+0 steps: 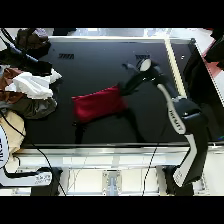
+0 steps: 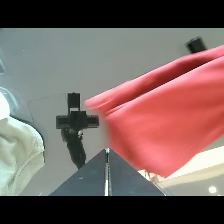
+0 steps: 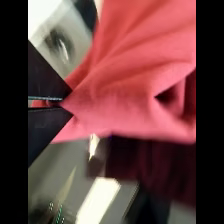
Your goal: Fold the shirts.
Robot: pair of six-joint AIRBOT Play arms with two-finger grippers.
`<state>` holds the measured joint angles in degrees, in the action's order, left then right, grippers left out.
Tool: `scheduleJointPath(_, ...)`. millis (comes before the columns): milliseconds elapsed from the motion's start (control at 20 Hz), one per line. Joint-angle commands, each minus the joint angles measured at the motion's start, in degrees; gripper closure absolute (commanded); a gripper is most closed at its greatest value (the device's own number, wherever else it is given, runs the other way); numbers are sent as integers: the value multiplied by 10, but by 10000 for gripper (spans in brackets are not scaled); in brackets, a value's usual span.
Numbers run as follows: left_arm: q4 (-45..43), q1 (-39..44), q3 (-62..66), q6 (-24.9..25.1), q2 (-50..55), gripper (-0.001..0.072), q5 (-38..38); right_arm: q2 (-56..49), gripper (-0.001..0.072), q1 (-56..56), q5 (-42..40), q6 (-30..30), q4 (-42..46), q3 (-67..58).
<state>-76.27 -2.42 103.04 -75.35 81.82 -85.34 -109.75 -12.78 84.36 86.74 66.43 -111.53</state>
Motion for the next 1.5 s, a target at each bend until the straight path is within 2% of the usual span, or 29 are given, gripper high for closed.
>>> scheduleJointPath(0,0,0,0,0,0,697,-1,85,702,90,73,14,208,-21)
scheduleJointPath(200,0,0,0,-1,0,697,0,164,702,245,123,17,258,-10)
scheduleJointPath(400,0,0,0,-3,0,697,0,247,702,404,122,17,273,69)
scheduleJointPath(650,0,0,0,-14,0,697,0,370,702,571,55,15,274,297)
scheduleJointPath(900,0,0,0,-26,0,697,0,462,692,632,-7,7,274,547)
scheduleJointPath(950,0,0,0,-26,0,697,0,468,609,633,-7,6,274,565)
scheduleJointPath(1000,0,0,0,-26,0,697,0,470,401,633,2,7,273,567)
scheduleJointPath(1050,0,0,0,-26,0,697,0,473,258,633,16,7,271,559)
scheduleJointPath(1250,0,0,0,-26,0,697,0,496,255,632,64,34,237,453)
scheduleJointPath(1350,0,0,0,-26,1,696,0,513,258,624,27,36,111,397)
scheduleJointPath(1450,0,0,0,-26,1,697,0,540,267,589,-54,-5,-59,379)
